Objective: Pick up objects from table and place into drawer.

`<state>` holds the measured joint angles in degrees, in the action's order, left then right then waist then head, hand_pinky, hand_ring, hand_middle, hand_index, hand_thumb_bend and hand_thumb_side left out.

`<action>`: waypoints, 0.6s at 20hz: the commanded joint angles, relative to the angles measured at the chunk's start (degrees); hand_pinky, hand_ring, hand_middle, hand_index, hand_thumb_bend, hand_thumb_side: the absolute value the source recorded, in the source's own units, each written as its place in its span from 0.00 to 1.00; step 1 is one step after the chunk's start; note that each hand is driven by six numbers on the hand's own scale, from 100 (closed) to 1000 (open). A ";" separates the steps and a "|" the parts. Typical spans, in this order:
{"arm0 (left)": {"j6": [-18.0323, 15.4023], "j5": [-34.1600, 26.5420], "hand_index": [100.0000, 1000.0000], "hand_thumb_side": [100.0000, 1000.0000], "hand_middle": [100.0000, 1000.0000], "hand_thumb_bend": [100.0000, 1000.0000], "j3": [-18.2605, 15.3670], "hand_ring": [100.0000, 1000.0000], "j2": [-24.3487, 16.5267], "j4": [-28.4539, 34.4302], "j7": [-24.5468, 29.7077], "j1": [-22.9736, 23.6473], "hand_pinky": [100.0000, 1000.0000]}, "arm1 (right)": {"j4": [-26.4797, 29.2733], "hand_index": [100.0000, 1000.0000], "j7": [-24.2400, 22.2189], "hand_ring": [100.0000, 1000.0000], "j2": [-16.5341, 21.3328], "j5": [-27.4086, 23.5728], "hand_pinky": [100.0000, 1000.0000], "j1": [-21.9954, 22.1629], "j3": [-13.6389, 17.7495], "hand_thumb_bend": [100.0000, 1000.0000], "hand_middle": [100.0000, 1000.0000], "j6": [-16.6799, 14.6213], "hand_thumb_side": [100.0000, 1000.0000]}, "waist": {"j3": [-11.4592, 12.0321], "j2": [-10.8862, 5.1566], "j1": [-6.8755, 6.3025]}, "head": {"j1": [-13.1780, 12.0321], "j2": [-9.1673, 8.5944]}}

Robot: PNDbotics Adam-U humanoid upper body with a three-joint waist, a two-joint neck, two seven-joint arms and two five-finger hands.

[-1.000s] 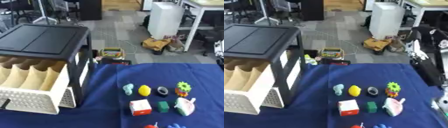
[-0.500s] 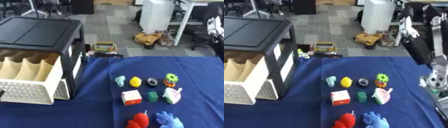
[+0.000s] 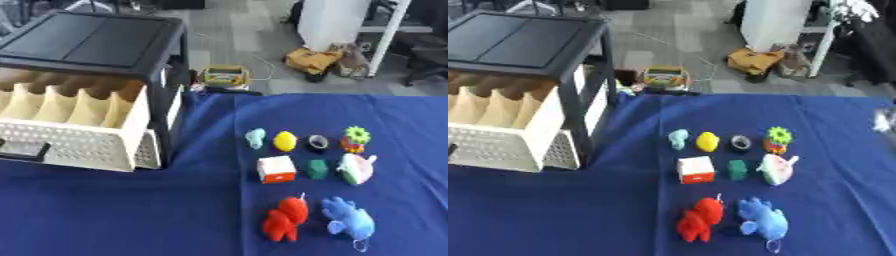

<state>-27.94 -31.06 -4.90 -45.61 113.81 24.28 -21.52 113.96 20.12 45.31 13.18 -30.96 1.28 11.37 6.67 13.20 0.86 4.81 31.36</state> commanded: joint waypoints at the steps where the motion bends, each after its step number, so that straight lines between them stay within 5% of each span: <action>1: 1.78 -1.80 0.83 1.00 0.00 0.13 -0.80 0.00 0.33 0.78 2.31 -0.06 0.00 | 0.63 0.76 -1.11 0.64 1.59 -0.62 0.72 -0.34 0.23 0.00 0.49 0.48 0.80 | -0.24 -1.87 -0.06 | -1.58 2.33; 12: 7.60 -6.40 0.85 1.00 0.00 0.14 -0.37 0.00 2.20 0.78 2.95 0.84 0.00 | 0.63 0.77 -4.42 0.65 1.20 0.11 0.72 1.66 -0.84 0.00 0.49 1.90 0.80 | -0.62 -6.55 0.90 | -2.15 6.12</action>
<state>-20.79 -36.71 -4.86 -42.49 113.81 27.33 -20.38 113.96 16.12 45.15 13.02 -28.73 0.16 13.14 6.05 7.32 1.90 2.67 36.75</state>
